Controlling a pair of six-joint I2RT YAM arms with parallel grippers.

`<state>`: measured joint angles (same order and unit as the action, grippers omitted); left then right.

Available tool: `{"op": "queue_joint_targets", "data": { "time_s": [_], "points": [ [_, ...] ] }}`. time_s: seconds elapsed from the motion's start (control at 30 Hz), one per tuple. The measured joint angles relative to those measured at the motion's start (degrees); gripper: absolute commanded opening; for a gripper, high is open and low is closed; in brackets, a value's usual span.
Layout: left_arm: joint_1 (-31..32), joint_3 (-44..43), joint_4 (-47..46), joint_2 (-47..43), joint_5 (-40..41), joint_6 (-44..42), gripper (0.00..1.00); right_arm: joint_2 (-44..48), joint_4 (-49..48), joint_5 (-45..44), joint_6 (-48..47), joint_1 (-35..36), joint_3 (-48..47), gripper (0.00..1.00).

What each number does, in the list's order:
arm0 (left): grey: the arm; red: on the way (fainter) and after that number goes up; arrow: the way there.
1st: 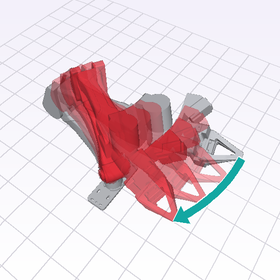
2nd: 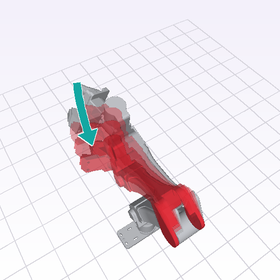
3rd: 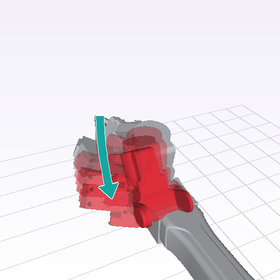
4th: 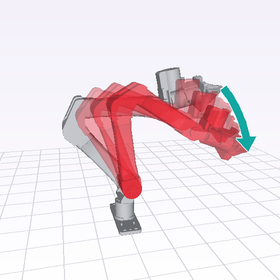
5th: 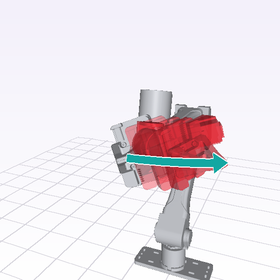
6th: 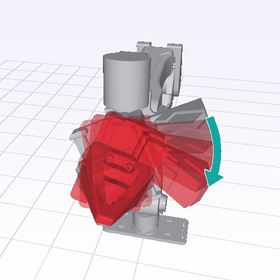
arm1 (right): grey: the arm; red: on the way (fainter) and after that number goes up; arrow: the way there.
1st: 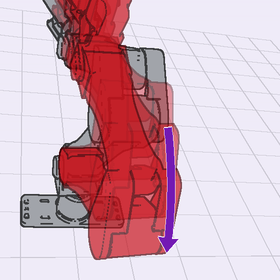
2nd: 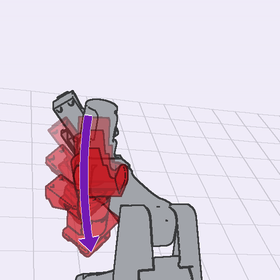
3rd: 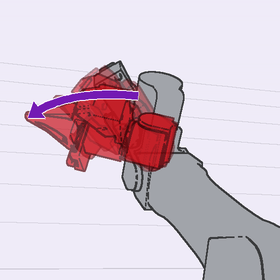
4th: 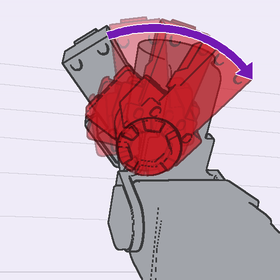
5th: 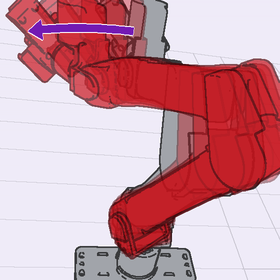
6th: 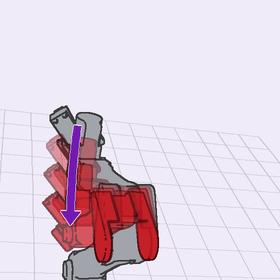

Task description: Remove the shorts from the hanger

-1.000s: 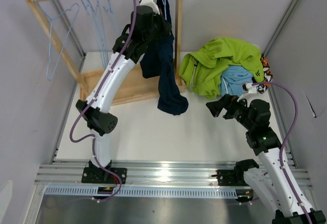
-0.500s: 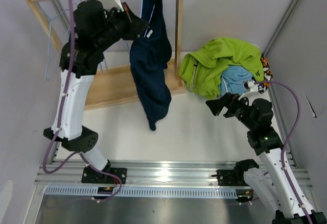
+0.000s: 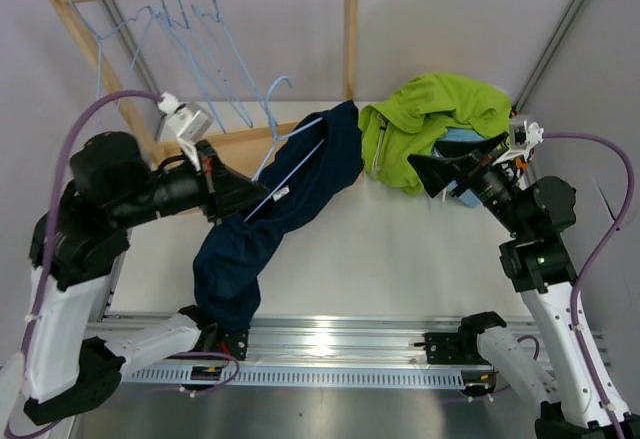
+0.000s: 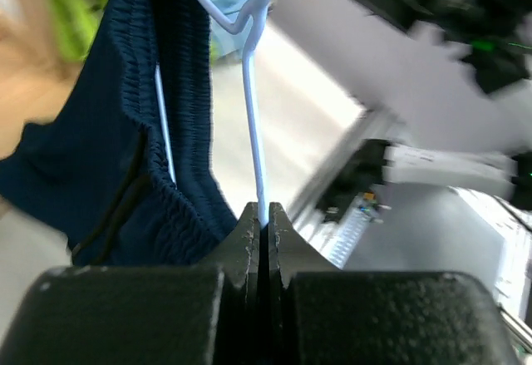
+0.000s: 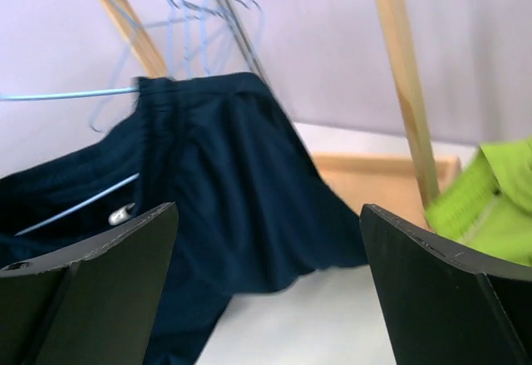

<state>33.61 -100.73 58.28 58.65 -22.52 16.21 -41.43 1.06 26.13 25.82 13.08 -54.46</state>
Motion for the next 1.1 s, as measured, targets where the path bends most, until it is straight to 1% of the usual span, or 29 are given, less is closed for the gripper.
{"op": "queue_joint_targets", "data": {
  "time_s": [0.17, 0.33, 0.53, 0.57, 0.6, 0.63, 0.67, 0.7, 0.73, 0.83, 0.93, 0.97, 1.03, 1.1],
  "points": [
    [0.04, -0.81, -3.41, -5.49, -8.85, 3.69, 0.00, -2.82, -5.86, -0.68, 2.51, 3.08, -1.53, 0.99],
    [0.04, -3.23, -7.87, -6.97, -14.51, 6.99, 0.00, -4.63, -7.78, -3.39, 3.21, 7.93, -1.53, 0.99],
    [0.04, -1.03, -12.31, -8.04, -18.75, 10.60, 0.00, -8.31, -13.27, -8.94, 4.04, 17.57, -1.40, 0.99],
    [0.04, -0.46, -12.85, -8.22, -19.28, 10.93, 0.00, -9.38, -14.29, -9.73, 4.02, 19.23, -1.40, 0.93],
    [0.04, -0.04, -13.18, -8.39, -19.65, 11.15, 0.00, -10.64, -15.43, -10.60, 3.96, 20.87, -1.40, 0.77],
    [0.04, 0.48, -13.40, -8.59, -19.78, 11.43, 0.00, -11.52, -16.17, -10.95, 3.82, 21.88, -1.40, 0.56],
    [0.04, 0.85, -13.42, -8.70, -19.89, 11.67, 0.00, -12.52, -16.87, -11.34, 3.41, 22.86, -1.40, 0.38],
    [0.04, 1.01, -13.27, -8.74, -19.89, 11.82, 0.00, -13.31, -17.40, -11.65, 3.08, 23.52, -1.40, 0.02],
    [0.04, 1.01, -12.94, -8.72, -19.78, 11.82, 0.00, -13.86, -17.73, -12.07, 2.71, 23.85, -1.40, 0.00],
    [0.04, 0.24, -10.58, -8.48, -18.69, 11.32, 0.00, -13.62, -17.55, -15.78, 1.88, 23.93, -1.40, 0.00],
    [0.04, -0.98, -9.07, -8.31, -17.57, 10.64, 0.00, -11.45, -15.85, -20.52, 0.33, 20.68, -1.53, 0.00],
    [0.04, -1.03, -8.52, -8.41, -17.07, 10.45, 0.00, -10.60, -15.32, -20.81, 0.39, 17.64, -1.68, 0.00],
    [0.04, -1.01, -7.41, -8.28, -15.89, 9.81, 0.00, -9.18, -14.82, -18.56, 1.70, 9.46, -2.51, 0.00],
    [0.04, -1.01, -7.52, -7.85, -14.67, 9.20, 0.00, -8.41, -14.91, -14.86, 4.20, 1.46, -3.39, 0.00]
  ]
}}
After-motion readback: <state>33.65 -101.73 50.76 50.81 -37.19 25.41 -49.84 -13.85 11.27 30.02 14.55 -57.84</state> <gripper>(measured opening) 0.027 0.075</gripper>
